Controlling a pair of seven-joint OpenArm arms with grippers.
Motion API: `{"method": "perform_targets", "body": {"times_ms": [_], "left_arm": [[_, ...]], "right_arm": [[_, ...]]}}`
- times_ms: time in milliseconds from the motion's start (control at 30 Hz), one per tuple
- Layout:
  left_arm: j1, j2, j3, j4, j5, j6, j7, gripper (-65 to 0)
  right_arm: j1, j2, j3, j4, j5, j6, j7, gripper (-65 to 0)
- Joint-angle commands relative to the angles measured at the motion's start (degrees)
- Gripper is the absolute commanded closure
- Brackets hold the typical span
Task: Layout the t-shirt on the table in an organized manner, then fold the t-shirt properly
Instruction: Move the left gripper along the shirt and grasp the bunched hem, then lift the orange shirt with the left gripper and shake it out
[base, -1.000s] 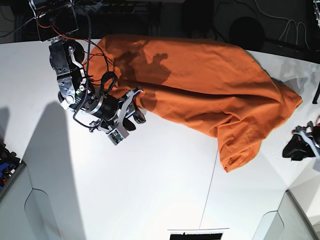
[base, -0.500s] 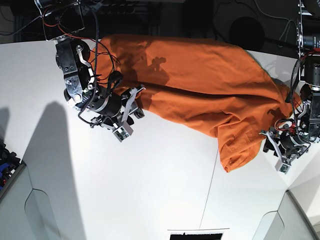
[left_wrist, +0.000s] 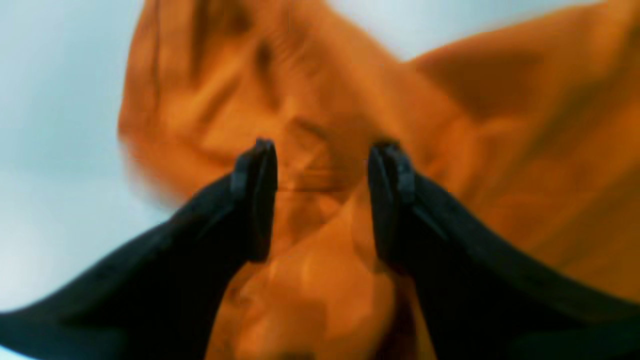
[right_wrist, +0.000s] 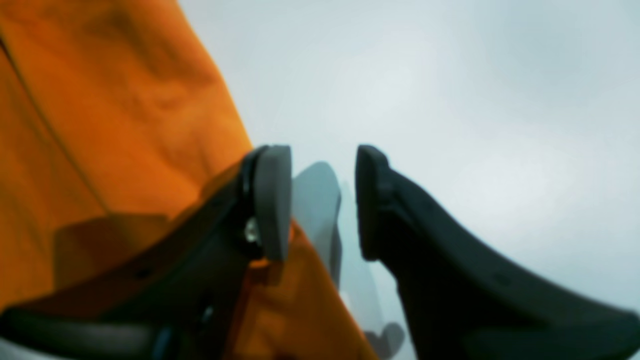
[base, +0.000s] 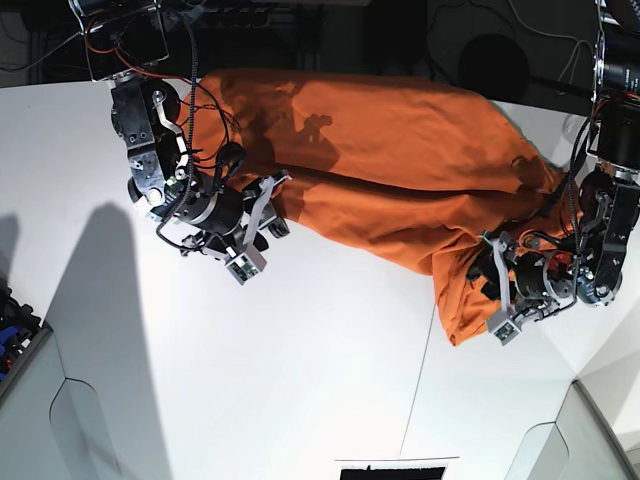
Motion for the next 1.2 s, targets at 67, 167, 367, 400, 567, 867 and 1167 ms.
{"method": "perform_targets", "body": {"times_ms": [67,167,367,400,567,867,1167], "left_arm": [[-1.5,-0.9,2.1,2.4,-0.4,2.4,-0.4,-31.7],[-1.5,-0.9,6.1,2.3,1.6,4.4,-1.0,-31.7],[-1.5,-0.9,12.2,1.4,8.4,9.6,-5.5,-31.7],[-1.5,-0.9,12.3,1.4,9.7,10.5,-6.3,-31.7],[-2.5,-0.9,12.2,1.4,13.4,15.4,-7.5,-31.7],[-2.7,-0.8,12.2,1.4,13.0,14.3,-8.0,0.0],[-3.8,-2.8,10.5,1.8,11.2,14.3,-7.9,0.0]], "right_arm": [[1.2,0.0,0.3,0.9,0.5,0.0,1.3,-22.1],[1.2,0.0,0.3,0.9,0.5,0.0,1.3,-22.1],[1.2,-0.3,0.3,0.9,0.6,0.0,1.3,-22.1],[1.2,-0.3,0.3,0.9,0.5,0.0,1.3,-22.1],[1.2,-0.3,0.3,0.9,0.5,0.0,1.1,-22.1],[1.2,-0.3,0.3,0.9,0.5,0.0,1.1,-22.1],[1.2,-0.3,0.3,0.9,0.1,0.0,1.1,-22.1]]}}
